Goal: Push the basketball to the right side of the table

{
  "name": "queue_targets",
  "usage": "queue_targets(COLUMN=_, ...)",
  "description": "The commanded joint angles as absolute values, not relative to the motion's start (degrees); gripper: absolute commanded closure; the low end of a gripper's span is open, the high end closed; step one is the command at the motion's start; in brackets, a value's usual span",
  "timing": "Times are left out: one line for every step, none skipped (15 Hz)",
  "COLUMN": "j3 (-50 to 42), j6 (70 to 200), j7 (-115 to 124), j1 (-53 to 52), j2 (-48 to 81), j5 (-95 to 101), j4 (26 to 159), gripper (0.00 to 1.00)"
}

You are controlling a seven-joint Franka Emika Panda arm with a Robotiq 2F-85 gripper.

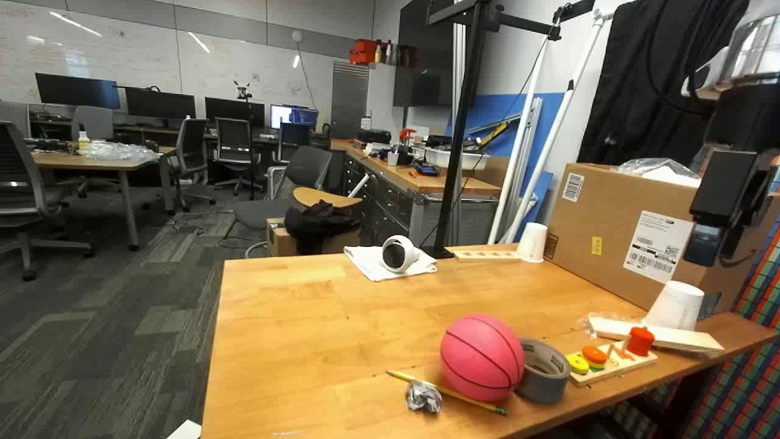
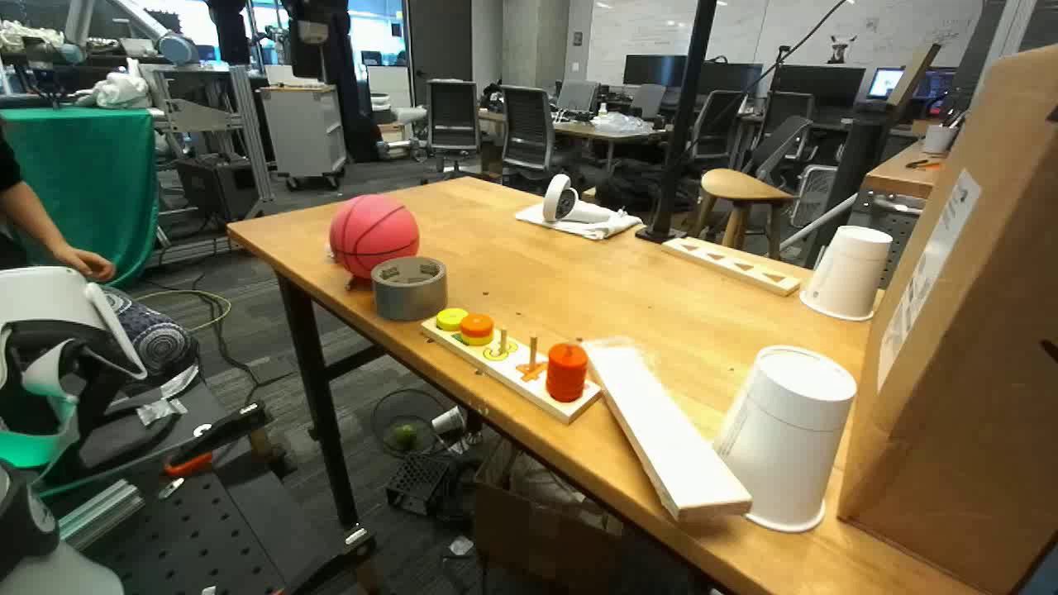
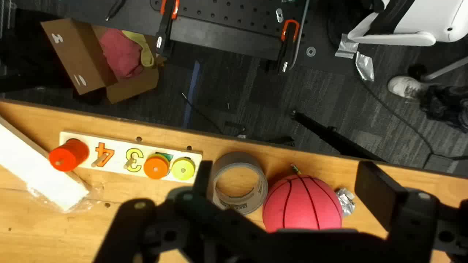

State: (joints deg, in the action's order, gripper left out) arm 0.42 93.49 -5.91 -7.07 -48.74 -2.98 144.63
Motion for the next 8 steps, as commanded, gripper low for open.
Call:
queue_targets(j3=0.8, j6=93.4, j7=-6.2, j1=-6.5, j2=-48.7, j5=-3.3, j4=144.2, gripper=0.00)
queue_targets(j3=0.8, j6=93.4, j7=-6.2, j1=-6.5, j2=-48.8, j5=-3.3, j4=143.9, gripper=0.00)
queue_targets(j3=0.8, j6=93.4, j7=-6.2, j1=-6.5, j2=-49.0, j5=-3.3, j4=143.7, gripper=0.00)
queue_targets(j3=0.8, j6=93.4, j7=-6.2, j1=-6.5, j2=-49.0, j5=-3.3, j4=143.6, gripper=0.00)
queue_targets(j3=0.8, j6=93.4, j7=-6.2, j1=-6.5, j2=-49.1, j5=-3.3, j4=143.6, gripper=0.00)
queue_targets(j3=0.8, j6=93.4, j7=-6.2, j1=-6.5, j2=-49.0, j5=-3.3, j4=143.6, gripper=0.00)
queue_targets(j3=0.8, j6=93.4, j7=-6.2, j1=-6.5, j2=-49.0, j5=-3.3, j4=143.6, gripper=0.00)
queue_targets(j3=0.8, j6=93.4, j7=-6.2, j1=-6.5, j2=-49.0, j5=-3.3, j4=143.6, gripper=0.00)
